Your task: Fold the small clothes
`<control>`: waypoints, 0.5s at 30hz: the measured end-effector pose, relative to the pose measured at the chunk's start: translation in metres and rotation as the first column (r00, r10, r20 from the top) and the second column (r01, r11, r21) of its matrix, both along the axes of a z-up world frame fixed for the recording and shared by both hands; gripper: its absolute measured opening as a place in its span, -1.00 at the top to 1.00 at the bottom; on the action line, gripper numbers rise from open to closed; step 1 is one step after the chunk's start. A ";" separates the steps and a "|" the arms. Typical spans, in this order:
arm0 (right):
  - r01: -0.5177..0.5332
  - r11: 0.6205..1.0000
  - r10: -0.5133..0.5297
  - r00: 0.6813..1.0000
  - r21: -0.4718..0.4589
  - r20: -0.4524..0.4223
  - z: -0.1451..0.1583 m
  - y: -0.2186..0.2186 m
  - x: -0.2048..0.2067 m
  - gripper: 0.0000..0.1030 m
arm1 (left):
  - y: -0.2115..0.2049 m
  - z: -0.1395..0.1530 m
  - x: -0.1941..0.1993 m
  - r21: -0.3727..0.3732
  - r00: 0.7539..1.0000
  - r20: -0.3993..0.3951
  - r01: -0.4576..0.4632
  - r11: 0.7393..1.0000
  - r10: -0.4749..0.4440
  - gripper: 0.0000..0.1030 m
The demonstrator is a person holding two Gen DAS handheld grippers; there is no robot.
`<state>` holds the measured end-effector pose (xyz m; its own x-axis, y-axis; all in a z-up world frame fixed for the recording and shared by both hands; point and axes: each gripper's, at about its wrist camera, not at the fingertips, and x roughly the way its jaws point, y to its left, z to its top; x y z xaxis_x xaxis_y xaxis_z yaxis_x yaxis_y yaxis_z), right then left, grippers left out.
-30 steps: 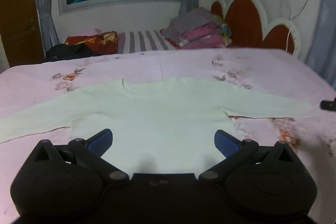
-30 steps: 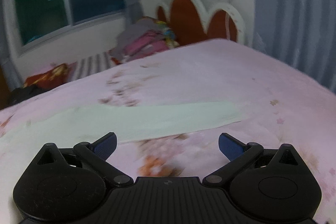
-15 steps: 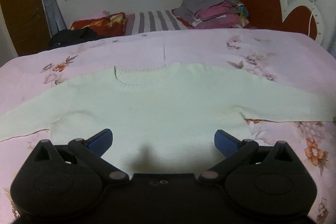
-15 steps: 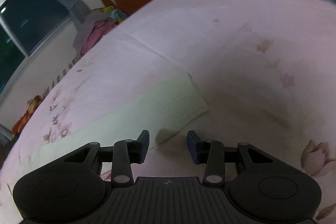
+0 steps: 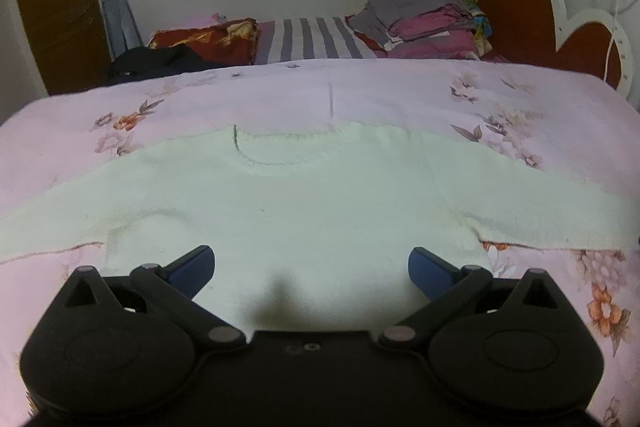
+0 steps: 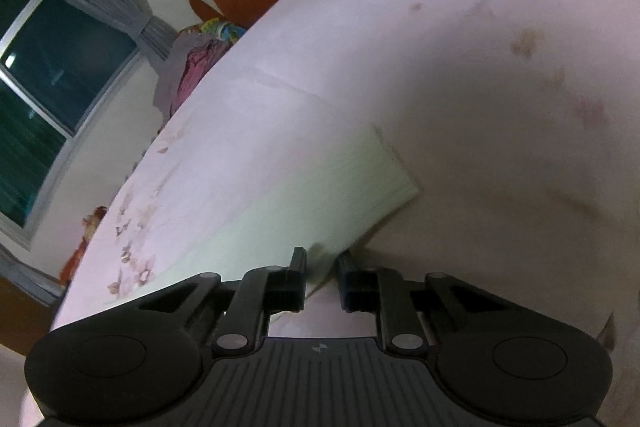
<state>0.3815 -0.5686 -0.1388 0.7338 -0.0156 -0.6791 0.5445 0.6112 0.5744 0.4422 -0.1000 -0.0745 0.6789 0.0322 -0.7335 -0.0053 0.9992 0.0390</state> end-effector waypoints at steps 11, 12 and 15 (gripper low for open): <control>0.006 0.993 -0.014 0.998 -0.120 -0.064 0.016 0.013 0.015 0.96 | 0.061 -0.008 -0.005 -0.106 0.996 -0.054 -0.072 0.992 0.067 -1.00; -0.008 0.991 0.000 0.999 -0.134 -0.054 0.022 0.020 0.016 0.96 | 0.069 -0.010 -0.006 -0.097 0.996 -0.056 -0.075 0.992 0.070 -1.00; -0.066 0.984 0.064 0.998 -0.167 -0.014 0.041 0.050 0.022 0.96 | 0.090 -0.015 -0.008 -0.035 0.996 -0.058 -0.070 0.997 0.068 -1.00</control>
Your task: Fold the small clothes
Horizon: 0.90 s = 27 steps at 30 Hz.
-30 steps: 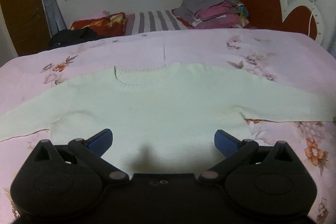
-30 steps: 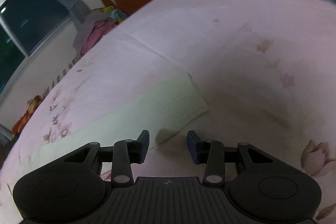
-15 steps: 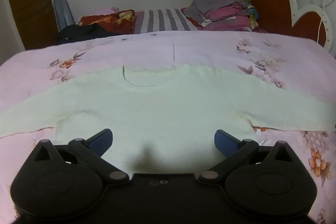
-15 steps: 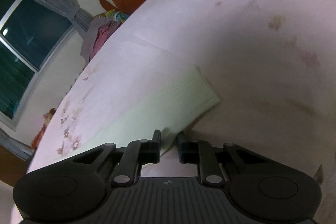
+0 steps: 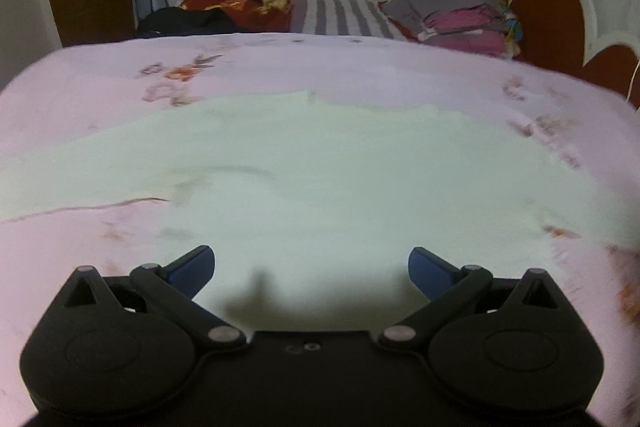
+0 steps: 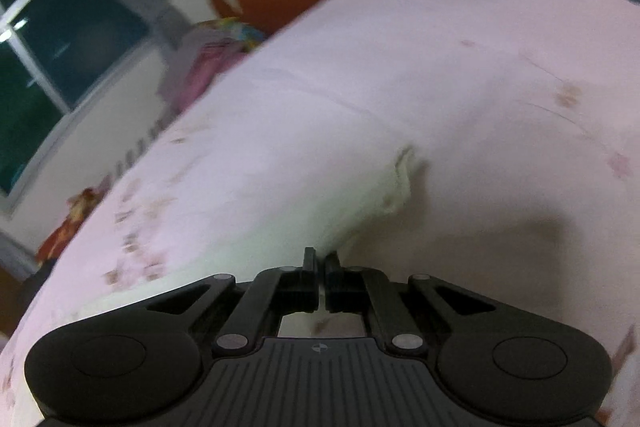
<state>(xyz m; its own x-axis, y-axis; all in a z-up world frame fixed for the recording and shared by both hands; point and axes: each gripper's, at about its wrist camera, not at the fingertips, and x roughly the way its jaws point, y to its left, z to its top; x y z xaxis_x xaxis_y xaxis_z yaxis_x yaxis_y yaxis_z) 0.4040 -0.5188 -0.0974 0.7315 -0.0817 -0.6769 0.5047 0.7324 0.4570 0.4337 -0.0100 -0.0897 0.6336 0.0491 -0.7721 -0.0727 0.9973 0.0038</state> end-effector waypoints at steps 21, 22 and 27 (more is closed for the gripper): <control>-0.613 0.768 0.619 0.785 -0.186 -0.033 0.023 0.388 0.068 0.96 | 0.161 -0.006 -0.004 -0.180 0.999 0.036 -0.001 0.984 0.008 -0.99; -0.632 0.752 0.638 0.769 -0.187 -0.040 0.020 0.400 0.070 0.96 | 0.166 -0.007 -0.005 -0.188 0.999 0.032 -0.009 0.982 0.016 -0.99; -0.710 0.685 0.708 0.701 -0.162 -0.080 -0.005 0.441 0.081 0.96 | 0.183 -0.010 -0.009 -0.229 0.999 0.009 -0.035 0.973 0.039 -0.99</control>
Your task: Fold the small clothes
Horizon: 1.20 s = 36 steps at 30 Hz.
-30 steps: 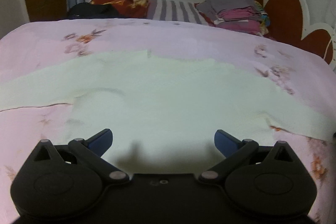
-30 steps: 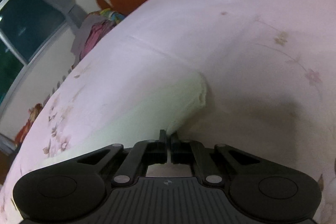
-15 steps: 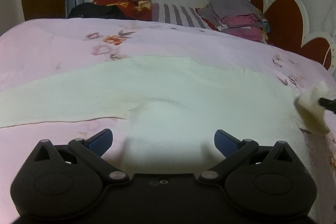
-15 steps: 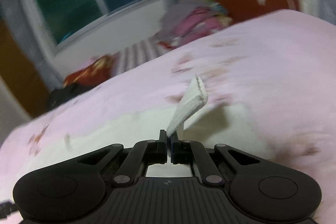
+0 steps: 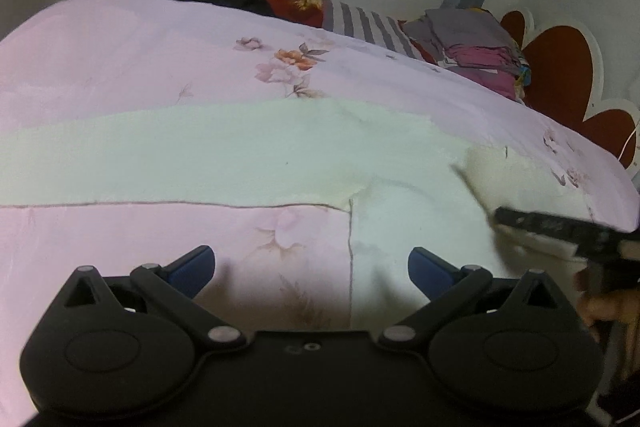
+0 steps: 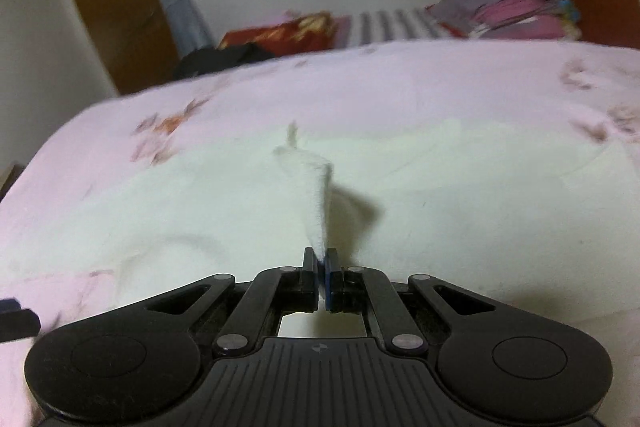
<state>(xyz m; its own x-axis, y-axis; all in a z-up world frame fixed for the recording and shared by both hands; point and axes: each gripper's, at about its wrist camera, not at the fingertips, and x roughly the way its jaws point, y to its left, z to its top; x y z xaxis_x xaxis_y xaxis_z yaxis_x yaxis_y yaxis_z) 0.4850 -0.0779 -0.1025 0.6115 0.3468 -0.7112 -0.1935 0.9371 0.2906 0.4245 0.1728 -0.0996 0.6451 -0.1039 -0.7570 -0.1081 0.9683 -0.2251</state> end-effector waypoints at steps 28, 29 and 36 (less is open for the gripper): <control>0.264 0.964 -0.261 0.962 0.026 -0.074 -0.013 -0.155 -0.046 0.39 | -0.128 -0.055 0.112 -0.231 0.987 -0.003 0.154 0.961 -0.159 0.93; 0.267 0.963 -0.265 0.962 0.028 -0.071 -0.012 -0.158 -0.048 0.39 | -0.125 -0.049 0.108 -0.228 0.987 0.027 0.159 0.961 -0.157 0.93; 0.289 0.957 -0.287 0.956 0.028 -0.059 -0.011 -0.165 -0.046 0.39 | -0.071 -0.030 0.091 -0.175 0.992 0.075 0.115 0.978 -0.103 0.93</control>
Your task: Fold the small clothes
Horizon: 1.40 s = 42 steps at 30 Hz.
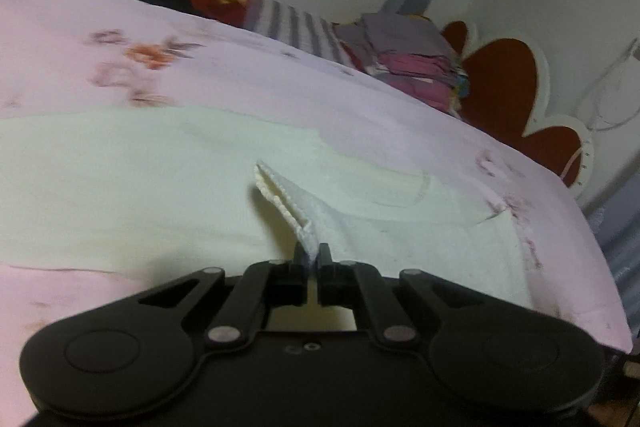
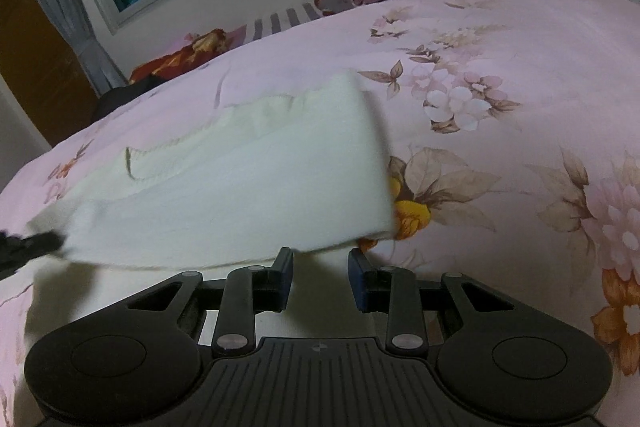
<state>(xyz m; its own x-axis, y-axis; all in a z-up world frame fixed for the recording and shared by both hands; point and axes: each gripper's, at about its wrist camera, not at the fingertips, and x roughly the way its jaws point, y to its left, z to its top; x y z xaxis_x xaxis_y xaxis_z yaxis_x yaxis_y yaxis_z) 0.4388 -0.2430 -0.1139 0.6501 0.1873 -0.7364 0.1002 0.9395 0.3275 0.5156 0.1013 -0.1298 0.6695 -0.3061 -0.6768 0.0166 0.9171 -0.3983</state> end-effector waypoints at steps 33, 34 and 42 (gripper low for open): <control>0.104 0.991 -0.105 0.995 -0.079 0.002 0.004 -0.017 0.029 1.00 | 0.033 -0.025 -0.006 0.039 0.999 -0.031 -0.031 0.999 0.032 0.92; 0.106 0.992 -0.104 0.994 -0.068 0.038 0.011 -0.019 0.023 1.00 | 0.034 -0.026 -0.006 0.037 0.999 -0.029 -0.029 0.999 0.030 0.92; 0.009 0.995 -0.011 1.000 -0.104 -0.019 0.003 -0.009 0.025 1.00 | 0.036 -0.024 -0.012 0.035 0.998 -0.028 -0.055 0.998 0.056 0.65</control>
